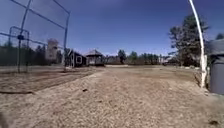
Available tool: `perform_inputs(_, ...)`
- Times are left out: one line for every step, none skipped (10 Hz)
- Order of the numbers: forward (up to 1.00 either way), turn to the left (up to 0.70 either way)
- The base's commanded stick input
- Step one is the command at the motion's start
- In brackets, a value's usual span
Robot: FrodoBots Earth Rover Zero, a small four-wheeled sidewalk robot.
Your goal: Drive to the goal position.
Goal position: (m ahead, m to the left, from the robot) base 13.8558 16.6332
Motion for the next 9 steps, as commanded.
perform_inputs(0.70,0.03)
perform_inputs(0.70,0.03)
perform_inputs(0.70,0.03)
perform_inputs(0.70,0.03)
perform_inputs(0.70,0.03)
perform_inputs(0.70,0.03)
perform_inputs(0.70,0.03)
perform_inputs(0.70,0.03)
perform_inputs(0.70,0.03)
